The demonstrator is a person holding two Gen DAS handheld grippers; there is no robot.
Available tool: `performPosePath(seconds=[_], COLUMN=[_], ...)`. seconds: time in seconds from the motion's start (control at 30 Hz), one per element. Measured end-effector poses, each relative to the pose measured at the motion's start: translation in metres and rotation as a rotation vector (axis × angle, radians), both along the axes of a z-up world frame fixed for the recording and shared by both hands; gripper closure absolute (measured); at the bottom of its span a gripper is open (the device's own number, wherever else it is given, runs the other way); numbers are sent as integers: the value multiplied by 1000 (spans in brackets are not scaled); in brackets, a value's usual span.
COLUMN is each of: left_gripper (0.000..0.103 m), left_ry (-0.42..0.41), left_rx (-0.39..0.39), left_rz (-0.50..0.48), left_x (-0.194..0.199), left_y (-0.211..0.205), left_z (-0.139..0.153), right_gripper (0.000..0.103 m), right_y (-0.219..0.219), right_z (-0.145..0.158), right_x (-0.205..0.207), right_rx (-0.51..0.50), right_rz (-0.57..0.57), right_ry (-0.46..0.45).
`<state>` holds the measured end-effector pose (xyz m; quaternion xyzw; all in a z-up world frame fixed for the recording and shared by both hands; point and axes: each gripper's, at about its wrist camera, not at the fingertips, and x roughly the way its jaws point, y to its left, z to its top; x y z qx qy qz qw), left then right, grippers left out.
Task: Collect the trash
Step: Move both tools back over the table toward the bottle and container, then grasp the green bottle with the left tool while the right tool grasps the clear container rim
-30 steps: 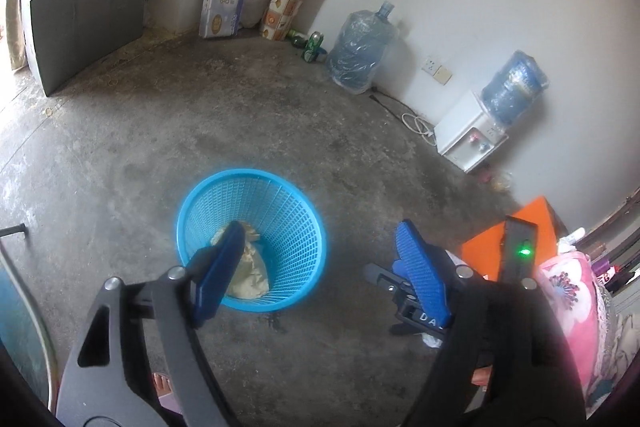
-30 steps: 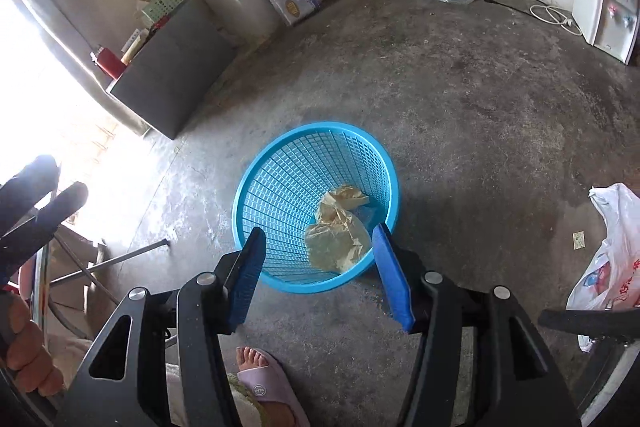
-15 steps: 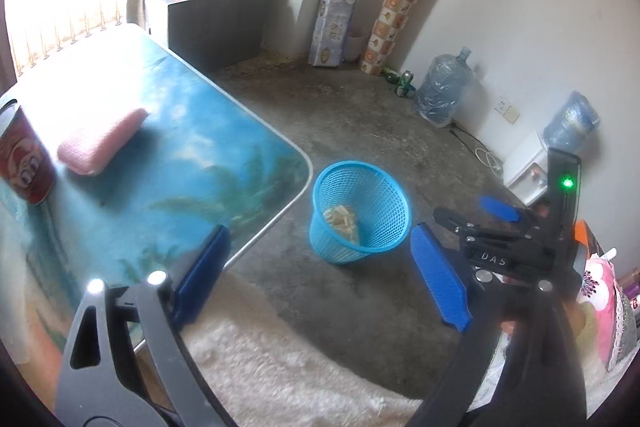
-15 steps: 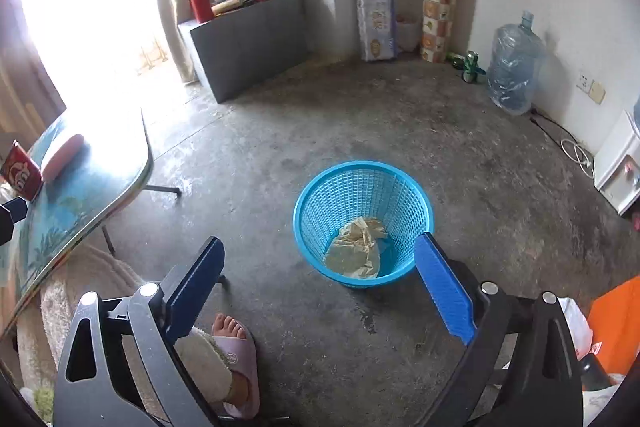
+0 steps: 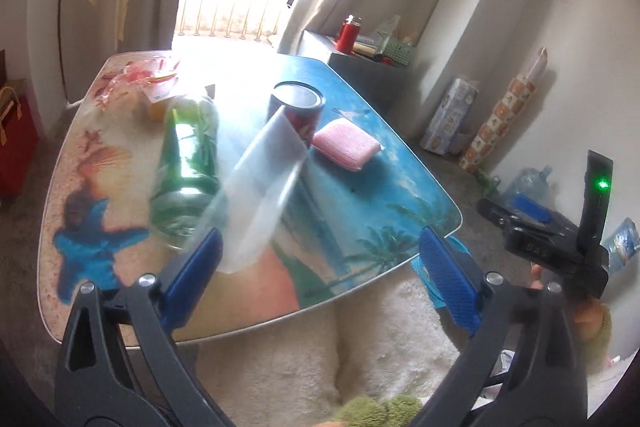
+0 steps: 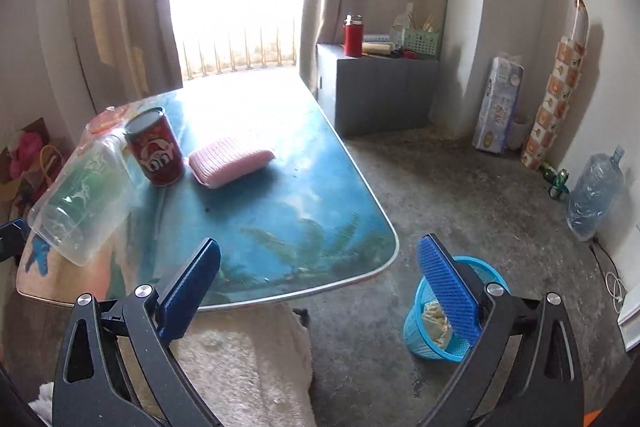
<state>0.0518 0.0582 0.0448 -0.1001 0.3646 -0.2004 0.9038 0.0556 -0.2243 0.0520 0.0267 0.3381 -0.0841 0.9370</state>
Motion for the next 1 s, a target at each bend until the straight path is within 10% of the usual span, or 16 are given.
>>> performPosePath(seconds=[0.5, 1.0], left_gripper=[9, 9], left_ry=[-30, -47], left_rx=[-25, -124], left_rz=[185, 111], left_x=[3, 37], left_y=[112, 127], left_z=[-15, -23], right_gripper=[7, 8], right_y=[154, 114], right_z=[-5, -50], right_x=[130, 100], right_rx=[169, 227], right_rz=[282, 216], right_ry=[98, 256])
